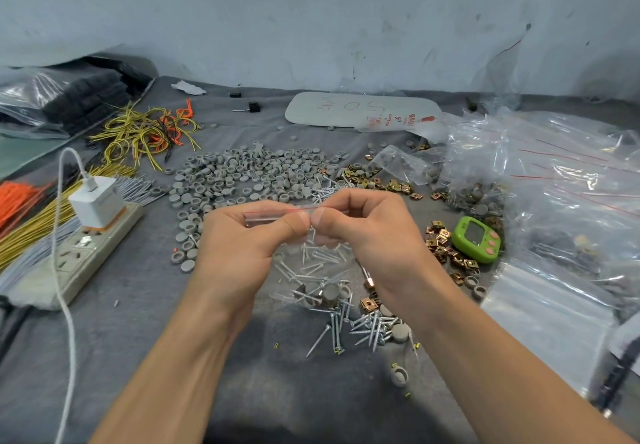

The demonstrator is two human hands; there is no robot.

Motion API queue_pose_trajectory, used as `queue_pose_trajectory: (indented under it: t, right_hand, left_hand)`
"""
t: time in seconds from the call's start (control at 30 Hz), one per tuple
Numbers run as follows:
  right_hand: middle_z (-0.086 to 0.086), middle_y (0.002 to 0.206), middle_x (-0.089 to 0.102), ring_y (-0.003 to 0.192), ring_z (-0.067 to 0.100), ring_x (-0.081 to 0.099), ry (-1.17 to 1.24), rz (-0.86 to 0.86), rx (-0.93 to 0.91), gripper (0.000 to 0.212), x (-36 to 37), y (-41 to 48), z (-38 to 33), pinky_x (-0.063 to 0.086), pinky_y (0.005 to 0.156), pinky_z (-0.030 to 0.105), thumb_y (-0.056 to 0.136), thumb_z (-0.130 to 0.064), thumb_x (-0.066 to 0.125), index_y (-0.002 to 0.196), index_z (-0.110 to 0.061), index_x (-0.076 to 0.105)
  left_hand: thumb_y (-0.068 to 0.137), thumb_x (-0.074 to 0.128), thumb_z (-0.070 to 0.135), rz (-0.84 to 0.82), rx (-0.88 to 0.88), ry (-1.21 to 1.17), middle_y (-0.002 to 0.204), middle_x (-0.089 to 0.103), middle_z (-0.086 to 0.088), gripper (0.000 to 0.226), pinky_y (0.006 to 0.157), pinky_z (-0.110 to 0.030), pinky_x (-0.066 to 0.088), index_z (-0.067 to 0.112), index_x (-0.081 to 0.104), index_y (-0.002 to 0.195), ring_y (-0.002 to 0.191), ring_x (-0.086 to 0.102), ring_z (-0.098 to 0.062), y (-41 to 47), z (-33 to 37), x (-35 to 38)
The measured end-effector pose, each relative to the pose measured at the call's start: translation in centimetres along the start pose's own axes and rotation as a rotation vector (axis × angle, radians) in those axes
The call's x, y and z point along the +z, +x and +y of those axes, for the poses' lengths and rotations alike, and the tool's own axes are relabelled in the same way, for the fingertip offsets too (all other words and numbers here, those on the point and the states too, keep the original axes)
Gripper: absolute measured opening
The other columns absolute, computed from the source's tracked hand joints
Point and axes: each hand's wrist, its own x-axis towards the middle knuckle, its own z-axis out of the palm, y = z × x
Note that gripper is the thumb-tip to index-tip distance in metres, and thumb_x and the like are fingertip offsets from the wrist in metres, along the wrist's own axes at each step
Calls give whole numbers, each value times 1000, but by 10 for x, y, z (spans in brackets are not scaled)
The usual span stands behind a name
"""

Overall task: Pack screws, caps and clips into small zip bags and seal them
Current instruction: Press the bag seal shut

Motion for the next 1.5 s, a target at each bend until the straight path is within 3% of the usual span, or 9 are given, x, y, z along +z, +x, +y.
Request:
queue_pose_trajectory:
  t: [0.47,0.57,0.63,0.73,0.87,0.97,1.13,1.3,1.5]
  right_hand:
    - [9,84,78,73,17,69,1,-14,126,14,-18,-1,-4,55,73,31,93,-15,72,84,-10,81]
    - [-12,103,79,91,0,72,-204,-302,153,14,-15,-7,-2,51,86,30,91,-26,76,103,-32,80]
    - [-11,101,79,95,14,76,-300,-327,174,16,-8,-10,2,58,91,45,89,-22,76,102,-30,81]
    - [3,85,79,85,47,68,-324,-209,129,13,-12,-10,3,58,86,62,91,-15,73,87,-21,83]
    - [5,73,76,62,15,64,-159,-4,67,16,-32,-7,-3,52,62,24,95,-6,69,85,-11,81]
    - [7,69,72,60,15,61,-45,96,50,18,-48,-7,-5,49,54,22,96,-1,66,84,-6,79]
    - [-1,76,76,66,5,65,-167,0,80,6,-71,-15,-10,48,56,17,87,-8,79,87,-14,81]
    - [3,72,76,59,7,65,-149,220,64,23,-116,-18,-17,48,51,18,84,0,79,77,-22,82]
    - [4,80,78,62,17,65,-224,648,127,20,-191,-24,-11,55,58,31,80,-7,82,94,-21,81]
  left_hand:
    - [97,62,22,93,-45,-74,61,72,-6,35,47,-13,48,9,78,70,48,63,-5,-2,5,-1]
    - [84,65,37,52,-47,-141,73,72,-15,37,64,-30,56,3,78,82,64,65,-18,0,7,0]
    - [78,68,41,37,-56,-171,79,70,-20,43,73,-40,55,-1,76,88,70,67,-23,1,5,2]
    - [67,77,51,-10,-82,-155,86,76,-12,52,77,-42,56,7,79,95,78,72,-22,2,3,3]
    - [69,87,38,-274,-135,-1,102,79,-2,51,78,-27,58,17,75,113,94,76,-15,-4,-1,15]
    - [80,82,5,-253,-119,42,86,80,-5,20,59,-14,52,15,79,96,73,74,-8,-7,-3,34]
    - [76,78,-11,-149,-98,-38,73,77,-5,23,55,-14,51,12,77,78,61,71,-8,-5,-2,60]
    - [88,77,16,-148,-128,-108,79,78,-2,4,57,-21,55,16,78,92,66,73,-11,-16,-3,105]
    - [87,72,42,-139,341,447,90,71,25,39,76,-8,52,39,64,125,85,67,8,-48,-14,151]
